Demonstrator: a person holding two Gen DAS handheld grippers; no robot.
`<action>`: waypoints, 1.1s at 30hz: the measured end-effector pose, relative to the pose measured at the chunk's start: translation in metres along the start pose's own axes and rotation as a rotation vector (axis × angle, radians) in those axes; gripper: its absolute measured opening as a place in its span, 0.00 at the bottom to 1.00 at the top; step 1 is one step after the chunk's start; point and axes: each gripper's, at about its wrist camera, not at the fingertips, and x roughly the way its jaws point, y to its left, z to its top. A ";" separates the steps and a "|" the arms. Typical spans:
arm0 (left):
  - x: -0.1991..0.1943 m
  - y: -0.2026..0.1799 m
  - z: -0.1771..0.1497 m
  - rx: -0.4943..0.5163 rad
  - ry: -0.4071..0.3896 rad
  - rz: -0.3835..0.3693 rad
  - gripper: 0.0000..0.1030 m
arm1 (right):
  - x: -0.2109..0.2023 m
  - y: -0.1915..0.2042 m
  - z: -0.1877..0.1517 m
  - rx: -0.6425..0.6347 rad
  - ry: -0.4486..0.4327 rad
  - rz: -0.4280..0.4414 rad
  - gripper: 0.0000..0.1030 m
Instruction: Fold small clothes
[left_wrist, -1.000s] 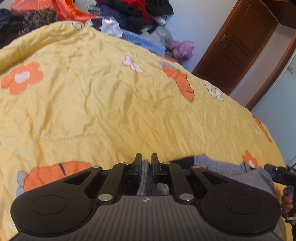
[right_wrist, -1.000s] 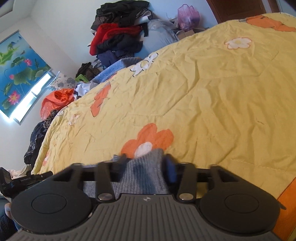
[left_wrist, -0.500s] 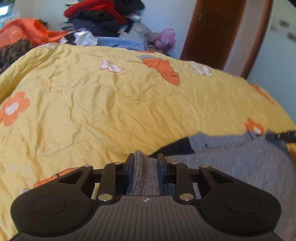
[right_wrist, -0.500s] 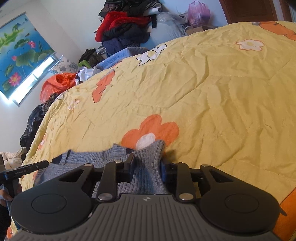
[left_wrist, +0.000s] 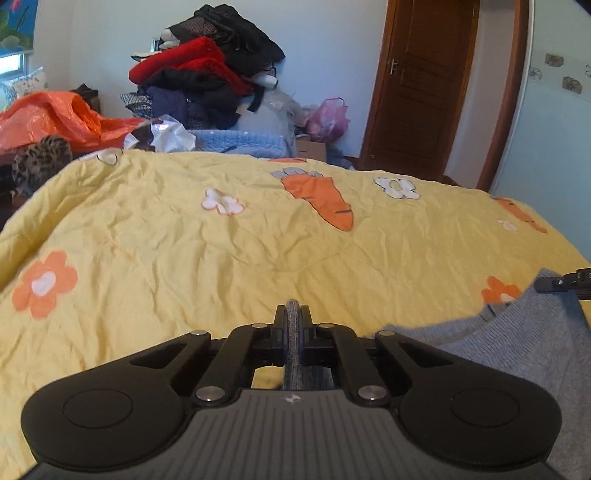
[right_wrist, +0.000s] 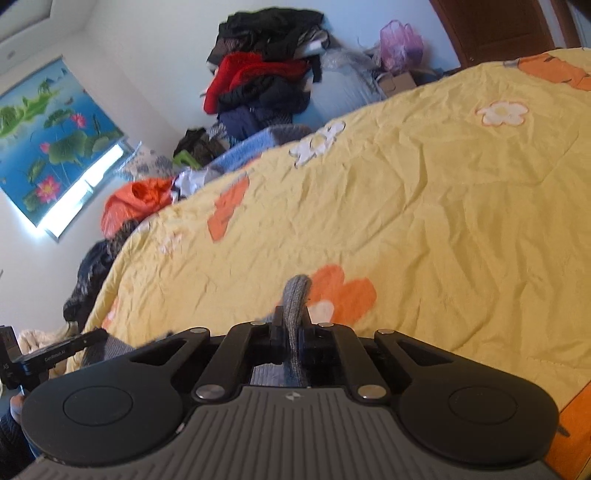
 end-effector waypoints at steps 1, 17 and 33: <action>0.008 0.000 0.002 0.007 0.014 0.015 0.04 | 0.001 -0.005 0.003 0.018 -0.017 -0.007 0.13; -0.008 -0.049 -0.028 -0.113 -0.057 0.130 0.75 | -0.018 0.063 -0.034 -0.217 -0.097 -0.157 0.61; 0.039 -0.074 -0.067 -0.015 0.039 0.147 0.84 | 0.018 0.088 -0.062 -0.386 -0.120 -0.485 0.67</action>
